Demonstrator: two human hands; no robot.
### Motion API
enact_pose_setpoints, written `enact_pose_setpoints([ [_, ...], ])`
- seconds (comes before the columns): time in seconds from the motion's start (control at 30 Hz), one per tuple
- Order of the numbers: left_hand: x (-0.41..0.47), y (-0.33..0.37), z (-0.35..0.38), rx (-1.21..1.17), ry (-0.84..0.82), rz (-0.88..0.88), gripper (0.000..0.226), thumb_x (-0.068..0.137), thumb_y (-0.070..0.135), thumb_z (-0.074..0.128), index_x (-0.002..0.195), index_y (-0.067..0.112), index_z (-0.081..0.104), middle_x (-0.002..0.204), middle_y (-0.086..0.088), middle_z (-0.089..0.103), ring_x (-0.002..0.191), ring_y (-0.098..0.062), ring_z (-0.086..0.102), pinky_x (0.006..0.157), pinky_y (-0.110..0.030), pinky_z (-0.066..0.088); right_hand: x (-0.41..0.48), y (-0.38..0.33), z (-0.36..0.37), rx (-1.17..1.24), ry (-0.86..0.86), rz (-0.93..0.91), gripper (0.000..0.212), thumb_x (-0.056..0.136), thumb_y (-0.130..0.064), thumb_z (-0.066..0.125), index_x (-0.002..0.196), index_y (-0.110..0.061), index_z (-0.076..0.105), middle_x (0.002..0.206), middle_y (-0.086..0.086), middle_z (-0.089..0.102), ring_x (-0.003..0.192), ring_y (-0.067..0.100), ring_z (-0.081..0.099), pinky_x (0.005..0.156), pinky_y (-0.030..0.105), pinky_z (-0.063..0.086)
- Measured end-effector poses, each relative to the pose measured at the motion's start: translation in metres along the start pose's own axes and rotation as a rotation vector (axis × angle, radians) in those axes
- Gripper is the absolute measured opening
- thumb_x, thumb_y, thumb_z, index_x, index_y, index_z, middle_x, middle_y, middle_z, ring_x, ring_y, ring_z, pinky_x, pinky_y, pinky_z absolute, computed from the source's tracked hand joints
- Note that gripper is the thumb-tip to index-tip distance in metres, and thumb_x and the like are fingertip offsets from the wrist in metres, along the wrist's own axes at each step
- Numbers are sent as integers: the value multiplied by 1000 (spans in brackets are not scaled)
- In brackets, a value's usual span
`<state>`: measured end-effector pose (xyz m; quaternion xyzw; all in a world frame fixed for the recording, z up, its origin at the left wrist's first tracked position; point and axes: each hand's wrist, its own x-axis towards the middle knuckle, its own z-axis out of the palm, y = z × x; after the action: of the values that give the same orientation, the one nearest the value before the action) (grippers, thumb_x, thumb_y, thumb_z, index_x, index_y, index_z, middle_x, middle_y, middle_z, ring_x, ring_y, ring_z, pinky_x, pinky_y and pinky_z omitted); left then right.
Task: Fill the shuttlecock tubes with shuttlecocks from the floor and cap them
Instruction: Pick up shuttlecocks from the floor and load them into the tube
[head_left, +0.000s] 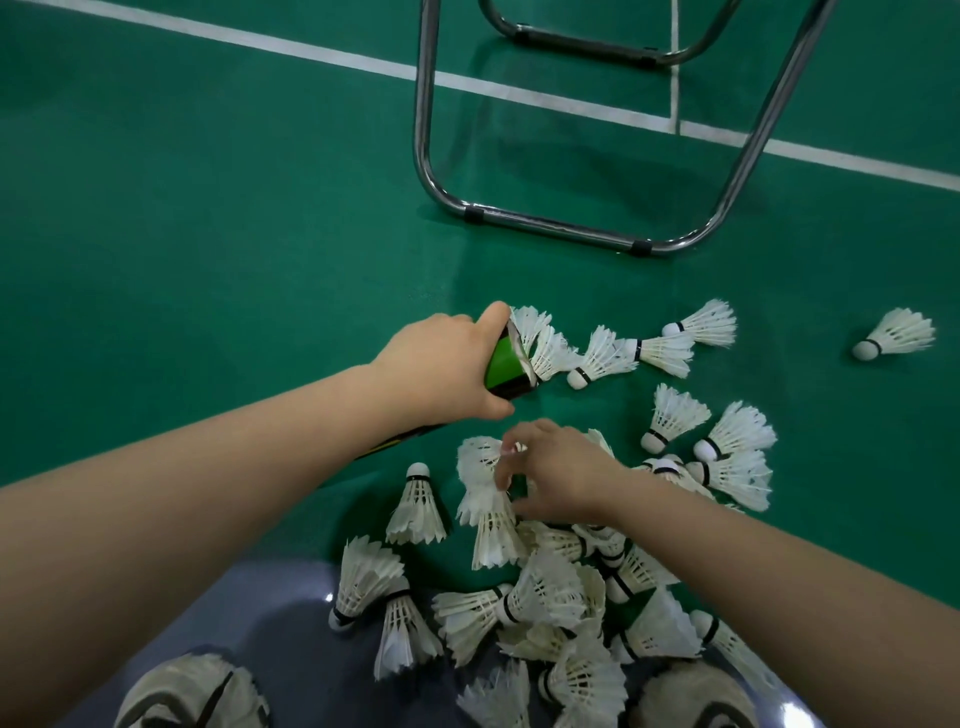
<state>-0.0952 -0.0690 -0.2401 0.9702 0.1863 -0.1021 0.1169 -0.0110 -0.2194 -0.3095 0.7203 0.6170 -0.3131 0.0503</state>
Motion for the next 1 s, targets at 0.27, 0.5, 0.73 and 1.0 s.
enact_pose_setpoints([
  [0.27, -1, 1, 1, -19, 9, 3, 72, 73, 53, 66, 123, 15, 32, 76, 0, 45, 78, -27, 51, 62, -36, 47, 27, 14, 1, 224, 362, 429, 43, 90, -37, 54, 127, -18, 45, 114, 1, 56, 93, 19, 54, 75, 33, 47],
  [0.5, 2, -6, -3, -35, 33, -42, 71, 73, 52, 67, 122, 16, 31, 74, 0, 45, 74, -24, 51, 57, -34, 45, 9, 55, -6, 543, 487, 627, 39, 93, -19, 42, 132, -21, 45, 104, 1, 62, 76, 16, 58, 69, 36, 52],
  [0.73, 1, -9, -9, -40, 55, -60, 73, 73, 52, 68, 124, 15, 30, 73, 0, 47, 71, -24, 51, 55, -33, 43, 0, 47, 1, 99, -25, 380, 36, 85, -47, 53, 118, -32, 54, 118, -4, 55, 111, 18, 49, 97, 42, 39],
  [1.0, -2, -10, -6, -24, 67, -68, 73, 72, 52, 68, 123, 15, 31, 82, -4, 53, 74, -25, 51, 58, -33, 42, 36, -25, 12, 54, -53, 213, 39, 94, -29, 36, 130, -23, 49, 131, 8, 53, 117, 29, 51, 92, 36, 44],
])
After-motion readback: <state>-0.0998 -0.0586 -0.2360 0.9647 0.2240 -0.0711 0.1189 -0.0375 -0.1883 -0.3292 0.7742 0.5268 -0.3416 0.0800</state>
